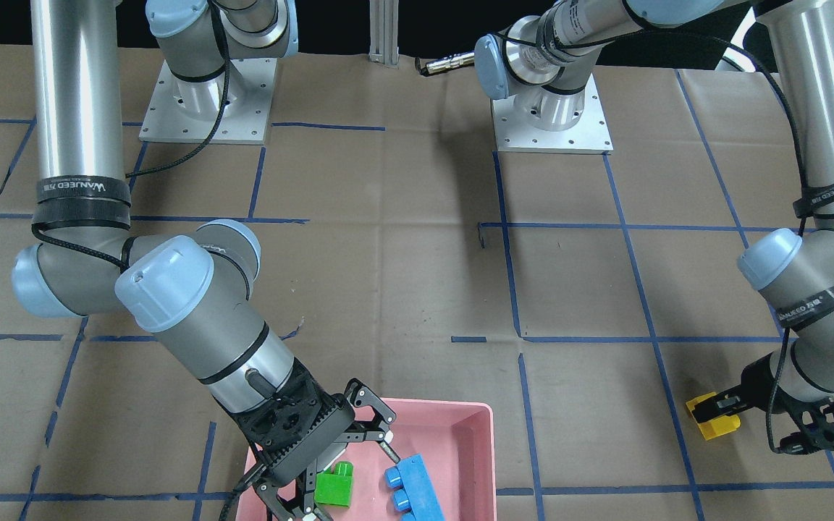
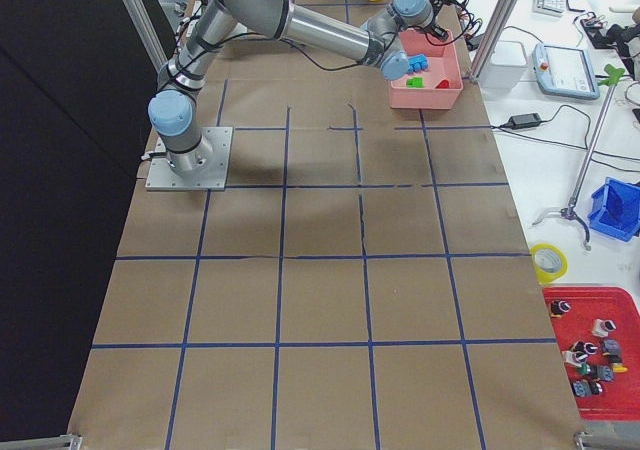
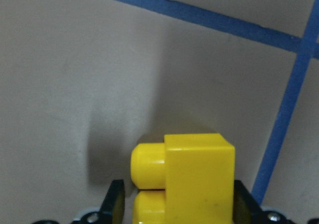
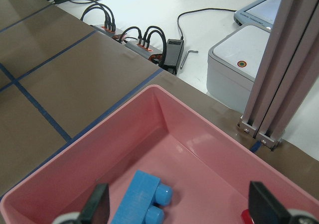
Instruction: Put all blocks into box
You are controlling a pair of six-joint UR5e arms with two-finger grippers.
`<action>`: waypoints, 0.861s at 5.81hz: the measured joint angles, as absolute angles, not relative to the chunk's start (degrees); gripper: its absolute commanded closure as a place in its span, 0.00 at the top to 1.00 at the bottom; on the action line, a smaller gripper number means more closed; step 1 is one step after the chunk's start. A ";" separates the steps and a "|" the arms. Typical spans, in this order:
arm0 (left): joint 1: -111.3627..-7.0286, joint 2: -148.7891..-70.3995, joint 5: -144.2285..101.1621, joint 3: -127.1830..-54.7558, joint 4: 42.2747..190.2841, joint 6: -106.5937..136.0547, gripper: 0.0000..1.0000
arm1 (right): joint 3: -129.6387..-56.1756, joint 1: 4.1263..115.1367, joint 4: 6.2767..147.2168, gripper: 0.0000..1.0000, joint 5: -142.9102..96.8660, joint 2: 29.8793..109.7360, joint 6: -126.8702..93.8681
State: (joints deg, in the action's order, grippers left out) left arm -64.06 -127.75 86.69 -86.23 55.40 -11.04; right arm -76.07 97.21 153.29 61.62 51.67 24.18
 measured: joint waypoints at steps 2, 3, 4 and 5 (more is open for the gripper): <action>-63.86 -124.97 86.96 -83.97 58.33 -14.54 0.08 | -76.60 96.26 144.32 1.00 61.83 55.21 24.28; -63.87 -121.64 87.00 -80.78 65.20 -17.64 0.06 | -77.24 95.74 134.60 1.00 64.01 59.37 24.30; -64.09 -118.62 87.01 -75.07 76.00 -19.50 0.05 | -77.97 95.43 124.74 1.00 70.30 64.23 24.27; -64.81 -116.83 87.01 -68.13 87.52 -20.31 0.05 | -78.84 95.41 115.12 1.00 77.05 69.17 23.98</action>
